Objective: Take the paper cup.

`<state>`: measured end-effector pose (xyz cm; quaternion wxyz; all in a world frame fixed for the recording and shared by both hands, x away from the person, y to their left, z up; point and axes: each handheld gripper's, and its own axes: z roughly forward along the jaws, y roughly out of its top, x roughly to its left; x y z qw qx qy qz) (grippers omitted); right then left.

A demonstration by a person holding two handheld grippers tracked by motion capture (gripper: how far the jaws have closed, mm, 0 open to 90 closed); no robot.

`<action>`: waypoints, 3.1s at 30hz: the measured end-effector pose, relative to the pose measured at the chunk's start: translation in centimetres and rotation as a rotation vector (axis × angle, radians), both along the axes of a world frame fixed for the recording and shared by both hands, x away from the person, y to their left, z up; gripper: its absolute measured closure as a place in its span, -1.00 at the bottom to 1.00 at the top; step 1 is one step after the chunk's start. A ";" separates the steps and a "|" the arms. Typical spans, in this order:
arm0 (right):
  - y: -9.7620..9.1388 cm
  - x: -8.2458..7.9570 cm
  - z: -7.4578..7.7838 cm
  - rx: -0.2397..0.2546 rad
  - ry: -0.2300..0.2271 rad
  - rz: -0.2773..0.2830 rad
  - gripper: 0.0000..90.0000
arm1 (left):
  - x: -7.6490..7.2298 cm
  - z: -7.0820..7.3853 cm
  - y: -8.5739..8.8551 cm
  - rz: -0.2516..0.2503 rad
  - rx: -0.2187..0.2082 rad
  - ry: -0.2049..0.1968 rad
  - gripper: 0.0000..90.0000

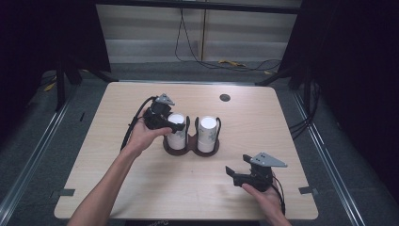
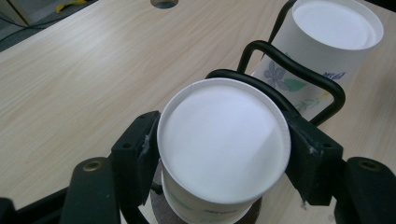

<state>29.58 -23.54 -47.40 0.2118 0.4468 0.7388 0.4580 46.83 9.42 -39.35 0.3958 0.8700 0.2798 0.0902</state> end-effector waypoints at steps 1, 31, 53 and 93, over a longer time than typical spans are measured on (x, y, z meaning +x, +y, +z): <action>0.0 0.0 0.0 0.002 0.001 0.002 -0.67 | -0.1 0.0 0.0 0.002 -0.005 -0.002 -0.25; 0.0 0.0 0.0 0.011 0.006 0.009 -0.67 | -0.5 2.0 0.3 0.006 -0.056 -0.055 -0.23; 0.1 0.1 -0.1 0.015 0.007 0.009 -0.67 | -1.0 3.6 1.3 0.019 -0.137 -0.100 -0.22; 0.2 0.0 0.0 0.019 0.005 0.017 -0.66 | -2.1 6.1 3.1 -0.012 -0.264 -0.134 -0.22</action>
